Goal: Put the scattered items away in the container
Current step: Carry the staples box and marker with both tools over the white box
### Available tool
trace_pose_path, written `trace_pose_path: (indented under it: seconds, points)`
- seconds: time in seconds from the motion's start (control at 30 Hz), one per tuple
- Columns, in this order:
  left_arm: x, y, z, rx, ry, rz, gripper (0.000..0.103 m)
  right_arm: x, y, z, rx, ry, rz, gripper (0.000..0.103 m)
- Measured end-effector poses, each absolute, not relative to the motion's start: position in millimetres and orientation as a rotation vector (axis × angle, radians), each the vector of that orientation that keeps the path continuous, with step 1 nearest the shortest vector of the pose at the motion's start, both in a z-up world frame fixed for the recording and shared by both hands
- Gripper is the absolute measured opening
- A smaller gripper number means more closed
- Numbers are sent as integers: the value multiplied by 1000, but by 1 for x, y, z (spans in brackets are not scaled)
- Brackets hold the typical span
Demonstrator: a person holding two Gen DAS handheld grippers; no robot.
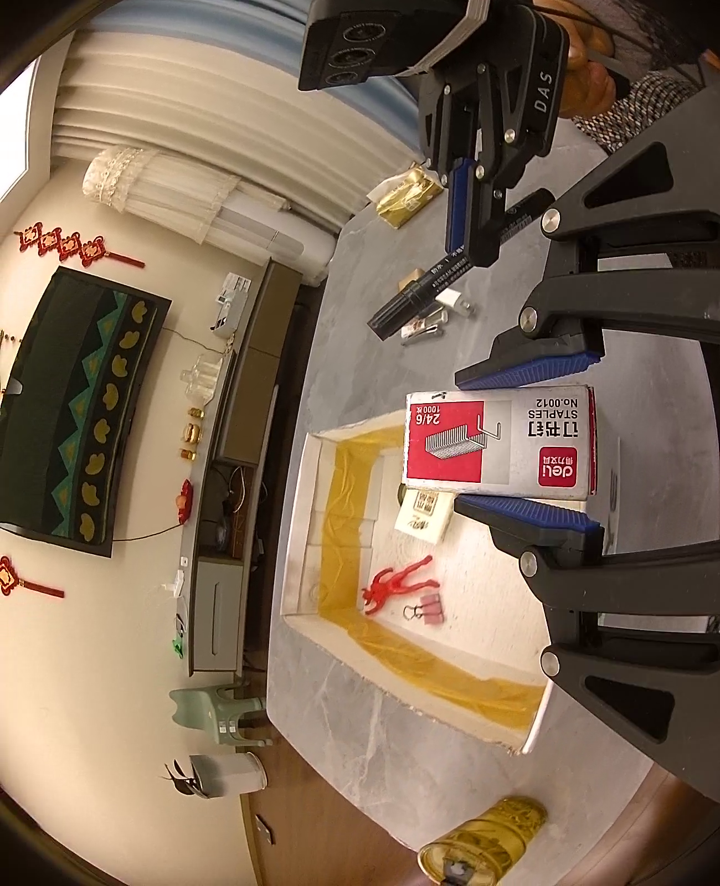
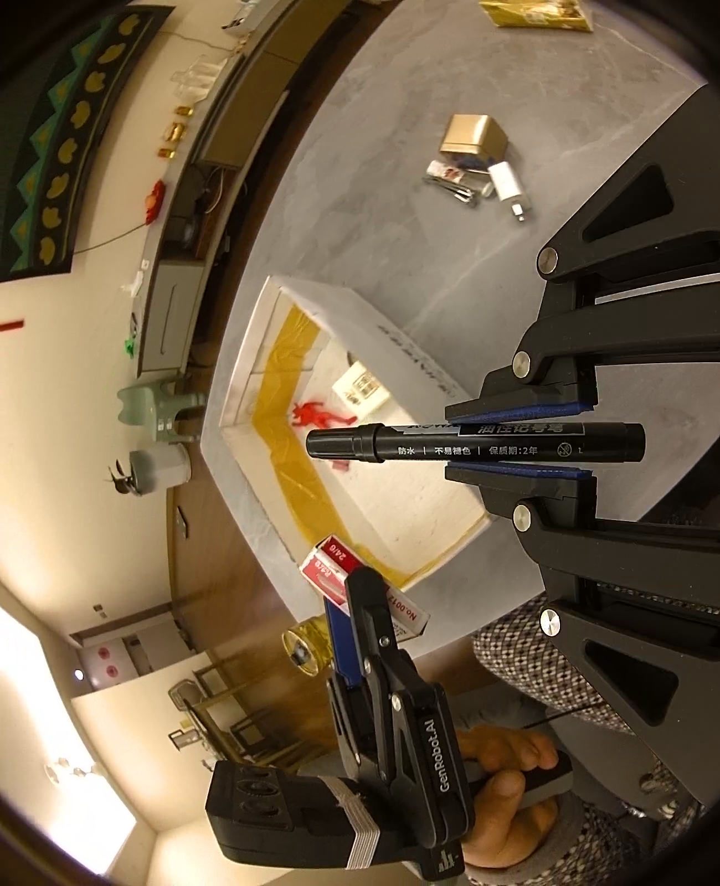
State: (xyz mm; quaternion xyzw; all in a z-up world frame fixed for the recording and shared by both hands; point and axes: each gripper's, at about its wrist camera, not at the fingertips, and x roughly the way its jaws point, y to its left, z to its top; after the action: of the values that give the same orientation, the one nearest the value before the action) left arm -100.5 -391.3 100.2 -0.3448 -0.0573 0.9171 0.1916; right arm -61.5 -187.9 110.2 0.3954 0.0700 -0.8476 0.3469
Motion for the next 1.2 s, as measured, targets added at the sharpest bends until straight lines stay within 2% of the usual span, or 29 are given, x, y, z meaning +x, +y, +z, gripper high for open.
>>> trace_pose_path:
  seconds: [1.2]
  points:
    - [-151,-450,84,-1005,-141,2620,39,-97,-284,113,1046,336,-2138,14]
